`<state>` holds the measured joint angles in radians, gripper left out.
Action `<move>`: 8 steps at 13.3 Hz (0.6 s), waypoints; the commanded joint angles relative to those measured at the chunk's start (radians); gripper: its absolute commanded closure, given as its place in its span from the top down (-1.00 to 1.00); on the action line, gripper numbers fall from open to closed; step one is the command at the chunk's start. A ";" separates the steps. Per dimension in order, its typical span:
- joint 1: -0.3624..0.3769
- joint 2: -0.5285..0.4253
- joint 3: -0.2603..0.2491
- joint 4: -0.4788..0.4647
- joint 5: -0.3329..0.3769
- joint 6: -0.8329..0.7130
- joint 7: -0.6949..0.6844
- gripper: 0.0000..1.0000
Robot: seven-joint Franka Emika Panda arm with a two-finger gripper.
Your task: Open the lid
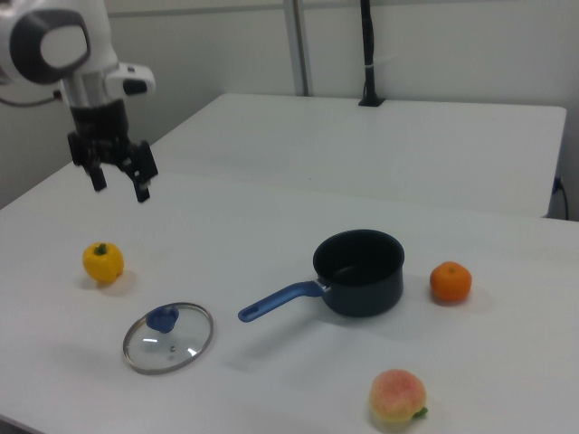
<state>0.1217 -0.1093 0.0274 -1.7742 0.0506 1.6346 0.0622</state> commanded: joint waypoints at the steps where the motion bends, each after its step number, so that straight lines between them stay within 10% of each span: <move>1: -0.023 0.005 0.000 0.116 0.037 -0.053 0.173 1.00; 5: -0.027 -0.009 -0.021 0.116 0.040 -0.055 0.170 1.00; 8: -0.020 0.016 -0.055 0.119 0.026 -0.006 -0.083 1.00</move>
<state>0.0934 -0.1148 0.0127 -1.6664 0.0700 1.6025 0.1582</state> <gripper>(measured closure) 0.000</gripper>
